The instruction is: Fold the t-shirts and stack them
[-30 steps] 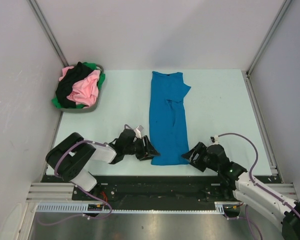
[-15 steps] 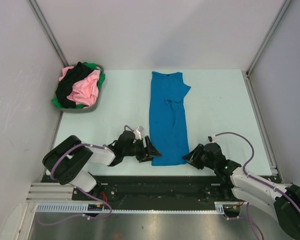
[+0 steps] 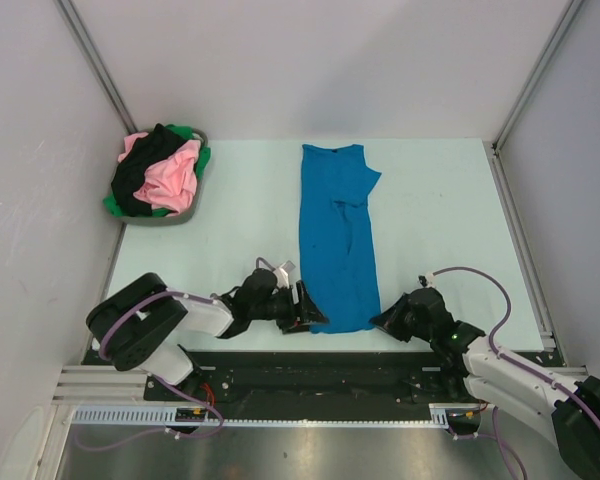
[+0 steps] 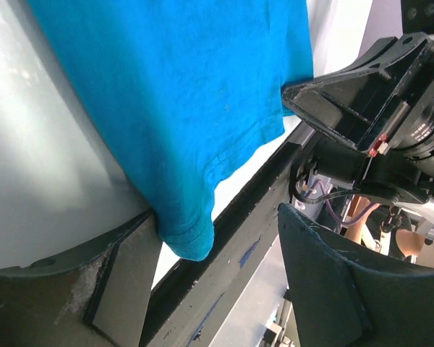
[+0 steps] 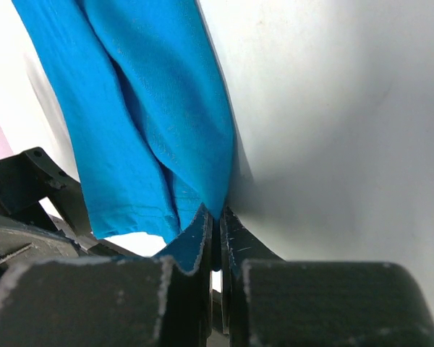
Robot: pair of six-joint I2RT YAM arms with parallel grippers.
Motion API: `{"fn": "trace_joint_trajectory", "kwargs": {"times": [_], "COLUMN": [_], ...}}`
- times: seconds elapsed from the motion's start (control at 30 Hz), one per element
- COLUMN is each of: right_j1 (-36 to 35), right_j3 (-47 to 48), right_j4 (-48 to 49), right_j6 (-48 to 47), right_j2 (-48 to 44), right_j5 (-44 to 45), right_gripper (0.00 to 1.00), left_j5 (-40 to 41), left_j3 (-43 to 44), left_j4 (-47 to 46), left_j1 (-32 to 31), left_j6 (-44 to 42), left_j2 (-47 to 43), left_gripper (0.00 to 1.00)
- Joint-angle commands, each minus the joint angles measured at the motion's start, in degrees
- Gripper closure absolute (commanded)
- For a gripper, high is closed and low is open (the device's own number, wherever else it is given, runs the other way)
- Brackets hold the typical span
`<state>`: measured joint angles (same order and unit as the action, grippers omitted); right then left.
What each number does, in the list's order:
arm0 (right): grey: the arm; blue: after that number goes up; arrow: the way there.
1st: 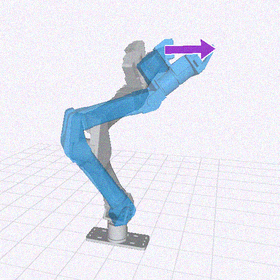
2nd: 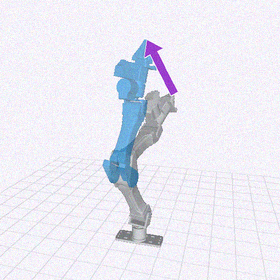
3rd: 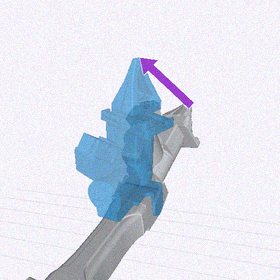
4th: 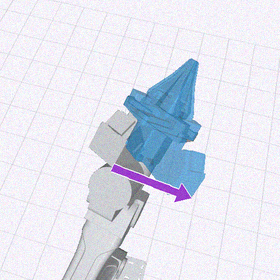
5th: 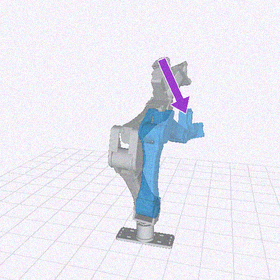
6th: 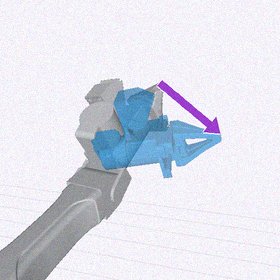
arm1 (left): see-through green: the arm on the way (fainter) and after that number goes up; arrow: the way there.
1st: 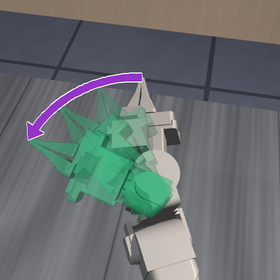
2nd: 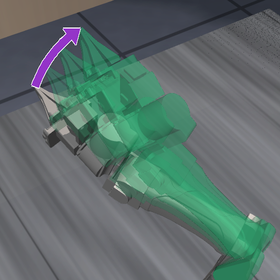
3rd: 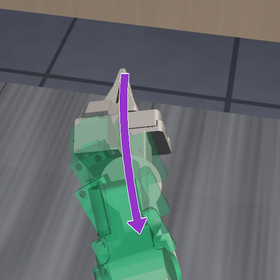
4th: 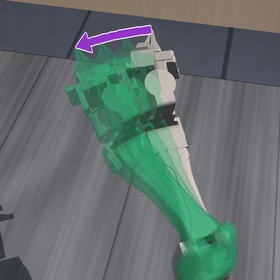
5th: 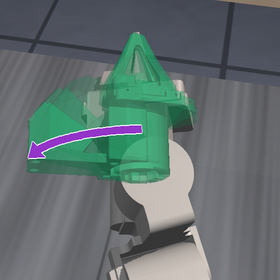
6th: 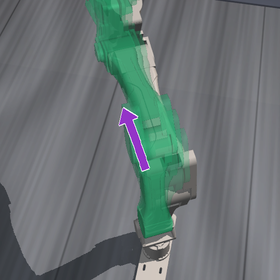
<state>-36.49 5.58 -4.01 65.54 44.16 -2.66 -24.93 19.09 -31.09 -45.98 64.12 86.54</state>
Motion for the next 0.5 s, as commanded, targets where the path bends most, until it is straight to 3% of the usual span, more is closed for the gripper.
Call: {"fn": "trace_joint_trajectory", "kwargs": {"times": [0.0, 0.2, 0.3, 0.33, 0.43, 0.47], "right_j1": [0.37, 0.37, 0.37, 0.37, 0.37, 0.37], "right_j3": [-1.63, -1.72, -1.72, -1.72, -1.54, -1.45], "right_j4": [-9.17, -9.26, -9.87, -10.14, -11.45, -11.54], "right_j6": [-2.35, -2.26, -2.26, -2.26, -2.34, -2.43], "right_j2": [2.33, 2.25, 1.54, 1.37, -0.47, -1.18], "right_j5": [2.39, 2.39, 2.48, 2.48, 2.66, 2.66], "right_gripper": [1.0, 1.0, 1.0, 1.0, 1.0, 1.0], "left_j5": [5.41, 6.29, 6.56, 6.99, 6.91, 6.91], "left_j3": [-4.68, -4.94, -4.85, -4.94, -3.63, -3.28], "left_j4": [14.3, 12.2, 9.66, 8.52, 7.98, 7.89], "left_j1": [-2.19, -2.36, -2.28, -2.28, -2.19, -2.19], "left_j6": [-0.93, -0.48, -0.05, 0.48, 0.22, 0.31], "left_j2": [2.49, 5.29, 6.88, 7.49, 9.77, 10.39], "left_gripper": [0.27, 0.34, 0.56, 0.72, 1.0, 1.0]}}
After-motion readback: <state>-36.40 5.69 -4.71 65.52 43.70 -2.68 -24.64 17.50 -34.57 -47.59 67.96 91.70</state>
